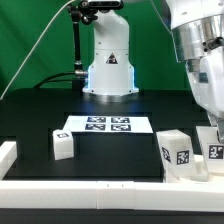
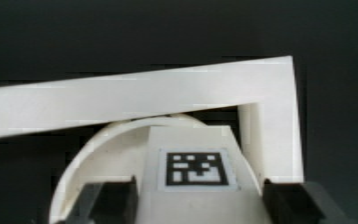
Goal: Assemble stool
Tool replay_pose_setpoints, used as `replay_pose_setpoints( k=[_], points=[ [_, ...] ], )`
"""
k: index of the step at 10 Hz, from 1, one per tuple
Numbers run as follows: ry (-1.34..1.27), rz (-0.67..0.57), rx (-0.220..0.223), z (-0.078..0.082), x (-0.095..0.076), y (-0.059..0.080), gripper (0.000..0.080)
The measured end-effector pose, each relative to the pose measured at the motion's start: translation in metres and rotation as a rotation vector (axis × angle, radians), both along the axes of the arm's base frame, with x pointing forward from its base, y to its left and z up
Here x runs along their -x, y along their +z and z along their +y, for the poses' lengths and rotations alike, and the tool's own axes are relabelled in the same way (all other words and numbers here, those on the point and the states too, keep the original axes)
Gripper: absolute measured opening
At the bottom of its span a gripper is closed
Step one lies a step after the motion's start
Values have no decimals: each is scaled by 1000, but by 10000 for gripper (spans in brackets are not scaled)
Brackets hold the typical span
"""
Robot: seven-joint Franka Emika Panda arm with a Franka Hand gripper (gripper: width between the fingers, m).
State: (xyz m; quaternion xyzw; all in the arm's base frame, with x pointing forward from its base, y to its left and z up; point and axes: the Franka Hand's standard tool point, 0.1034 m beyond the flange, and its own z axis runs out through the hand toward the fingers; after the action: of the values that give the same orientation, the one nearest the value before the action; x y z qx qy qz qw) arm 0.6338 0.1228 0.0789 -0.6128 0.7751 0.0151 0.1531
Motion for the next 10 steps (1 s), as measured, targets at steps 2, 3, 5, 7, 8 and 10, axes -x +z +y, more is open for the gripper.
replay_pose_setpoints(
  k=[2,3,5,7,8,10],
  points=[
    [-17,4,-9,1,0,0,429],
    [-13,3,-8,1,0,0,597],
    [20,-17,-1,1,-1,7,640],
    [64,-51,2,2,-5,24,648],
    [95,-64,9,2,-6,28,648],
    [122,-64,18,2,-5,24,649]
  ],
)
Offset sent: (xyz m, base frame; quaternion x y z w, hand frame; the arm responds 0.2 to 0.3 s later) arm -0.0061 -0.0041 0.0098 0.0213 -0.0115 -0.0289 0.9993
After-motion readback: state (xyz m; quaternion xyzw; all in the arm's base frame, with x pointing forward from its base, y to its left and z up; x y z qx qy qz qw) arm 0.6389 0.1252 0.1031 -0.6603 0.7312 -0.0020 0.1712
